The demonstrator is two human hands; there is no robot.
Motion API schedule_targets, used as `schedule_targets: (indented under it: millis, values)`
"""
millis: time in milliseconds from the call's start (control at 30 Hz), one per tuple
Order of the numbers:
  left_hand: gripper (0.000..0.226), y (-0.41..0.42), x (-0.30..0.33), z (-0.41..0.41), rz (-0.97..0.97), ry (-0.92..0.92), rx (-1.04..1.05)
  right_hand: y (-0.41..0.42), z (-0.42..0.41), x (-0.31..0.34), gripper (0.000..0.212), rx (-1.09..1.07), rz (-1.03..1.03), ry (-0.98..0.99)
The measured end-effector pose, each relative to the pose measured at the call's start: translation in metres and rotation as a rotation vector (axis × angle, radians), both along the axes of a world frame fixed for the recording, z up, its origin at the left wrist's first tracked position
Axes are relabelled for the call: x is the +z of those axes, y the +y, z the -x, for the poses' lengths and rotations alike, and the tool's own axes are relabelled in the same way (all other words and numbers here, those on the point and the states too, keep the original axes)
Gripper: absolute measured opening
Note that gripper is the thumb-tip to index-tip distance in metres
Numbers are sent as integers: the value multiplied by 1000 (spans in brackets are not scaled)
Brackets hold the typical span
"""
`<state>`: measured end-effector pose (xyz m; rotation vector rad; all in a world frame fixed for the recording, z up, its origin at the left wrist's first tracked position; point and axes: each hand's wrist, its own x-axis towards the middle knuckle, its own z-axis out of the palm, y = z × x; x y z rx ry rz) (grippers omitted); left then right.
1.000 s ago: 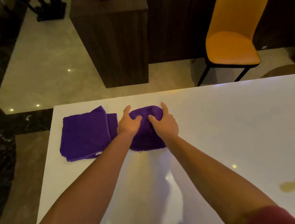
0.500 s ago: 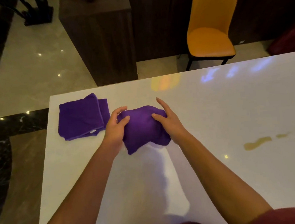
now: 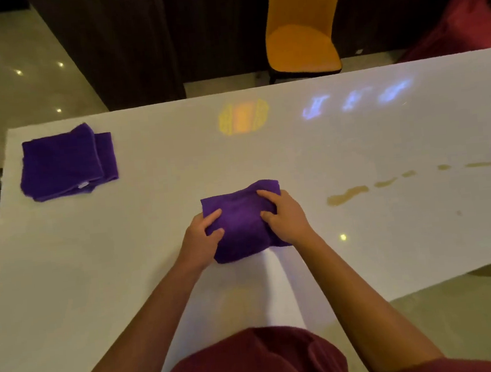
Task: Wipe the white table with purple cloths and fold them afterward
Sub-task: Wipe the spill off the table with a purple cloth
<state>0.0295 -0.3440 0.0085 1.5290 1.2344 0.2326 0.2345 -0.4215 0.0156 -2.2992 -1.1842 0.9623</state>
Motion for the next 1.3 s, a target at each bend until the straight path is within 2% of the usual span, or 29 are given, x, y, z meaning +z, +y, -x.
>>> schedule_targets:
  millis: [100, 267, 367, 467, 600, 700, 800, 900, 1000, 1100, 1300]
  values:
    - [55, -21, -11, -28, -88, 92, -23, -17, -15, -15, 69, 35, 25, -100]
    - [56, -66, -29, -73, -125, 167, 103, -42, -49, -32, 81, 62, -94, -156]
    - [55, -84, -35, -91, -146, 200, 206, -50, -74, -33, 79, 64, -132, -122]
    - [56, -92, -39, -103, -179, 238, 234, -51, -92, -34, 75, 212, -121, -146]
    - [71, -98, -42, -104, -211, 296, 345, -51, -100, -32, 69, 205, -124, -308]
    - [72, -94, -47, -89, -355, 400, 429, -52, -83, -32, 59, 192, -214, -386]
    - [67, -80, -59, -73, -448, 574, 370, -49, -48, -46, 58, 263, -132, -324]
    - [62, -61, -75, -64, -488, 723, 252, -41, -29, -71, 64, 292, -38, -349]
    - [60, -41, -91, -57, -520, 747, 165, -38, -26, -92, 68, 311, -41, -436]
    - [62, -35, -103, -54, -545, 762, 163, -33, -26, -104, 70, 364, -55, -531]
    - [66, -34, -118, -54, -581, 809, 161, -4, -38, -112, 71, 442, -103, -551]
